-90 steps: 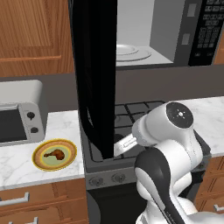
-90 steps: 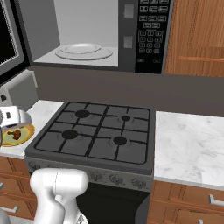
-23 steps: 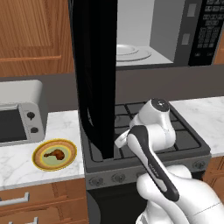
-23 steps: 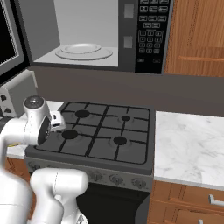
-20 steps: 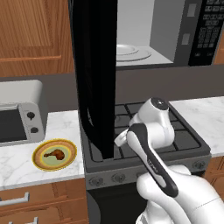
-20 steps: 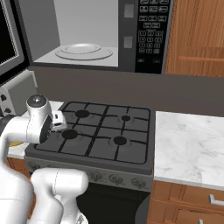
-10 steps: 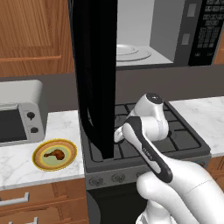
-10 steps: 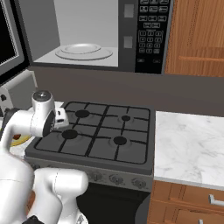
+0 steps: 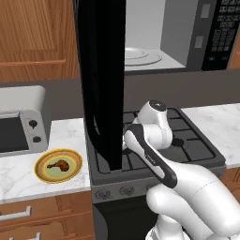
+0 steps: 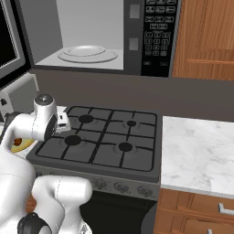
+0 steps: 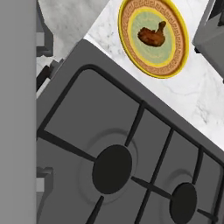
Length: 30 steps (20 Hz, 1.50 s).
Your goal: Pick the chicken drumstick from the counter and place it in the microwave. Then turn on the microwave.
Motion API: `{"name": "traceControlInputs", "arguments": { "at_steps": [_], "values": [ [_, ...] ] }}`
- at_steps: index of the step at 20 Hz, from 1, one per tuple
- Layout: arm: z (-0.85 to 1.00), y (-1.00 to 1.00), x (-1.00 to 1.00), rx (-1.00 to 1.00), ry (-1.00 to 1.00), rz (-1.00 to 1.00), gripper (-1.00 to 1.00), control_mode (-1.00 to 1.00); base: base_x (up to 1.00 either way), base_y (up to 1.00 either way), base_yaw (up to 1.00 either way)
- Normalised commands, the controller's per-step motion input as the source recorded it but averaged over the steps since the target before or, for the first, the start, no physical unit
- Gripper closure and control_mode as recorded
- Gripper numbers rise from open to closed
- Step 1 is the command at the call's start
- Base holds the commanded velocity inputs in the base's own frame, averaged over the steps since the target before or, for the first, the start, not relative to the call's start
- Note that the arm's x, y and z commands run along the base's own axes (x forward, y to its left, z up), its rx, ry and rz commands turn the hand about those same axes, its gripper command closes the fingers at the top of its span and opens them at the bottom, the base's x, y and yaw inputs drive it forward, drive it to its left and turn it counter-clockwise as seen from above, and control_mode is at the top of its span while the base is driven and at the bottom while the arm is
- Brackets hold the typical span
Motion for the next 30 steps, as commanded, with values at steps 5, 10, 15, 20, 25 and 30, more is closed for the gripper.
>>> {"name": "traceControlInputs", "arguments": {
  "at_steps": [5, 10, 15, 20, 25, 30],
  "values": [
    [0.00, 0.10, 0.15, 0.03, 0.03, 0.00, -1.00, -1.00, 0.00, 0.00, 0.00],
    [-0.05, 0.12, 0.14, 0.01, 0.02, 0.00, -1.00, -1.00, 0.00, 0.00, 0.00],
    [-0.11, 0.16, 0.14, 0.00, 0.02, 0.00, -1.00, -1.00, 0.00, 0.00, 0.00],
    [-0.10, 0.15, 0.14, 0.01, 0.03, 0.00, -1.00, -1.00, 0.00, 0.00, 0.00],
    [-0.07, 0.13, 0.12, 0.02, 0.02, 0.00, -1.00, -1.00, 0.00, 0.00, 0.00],
    [-0.05, 0.14, 0.07, 0.01, 0.01, 0.00, -1.00, -1.00, 0.00, 0.00, 0.00]
  ]
}}
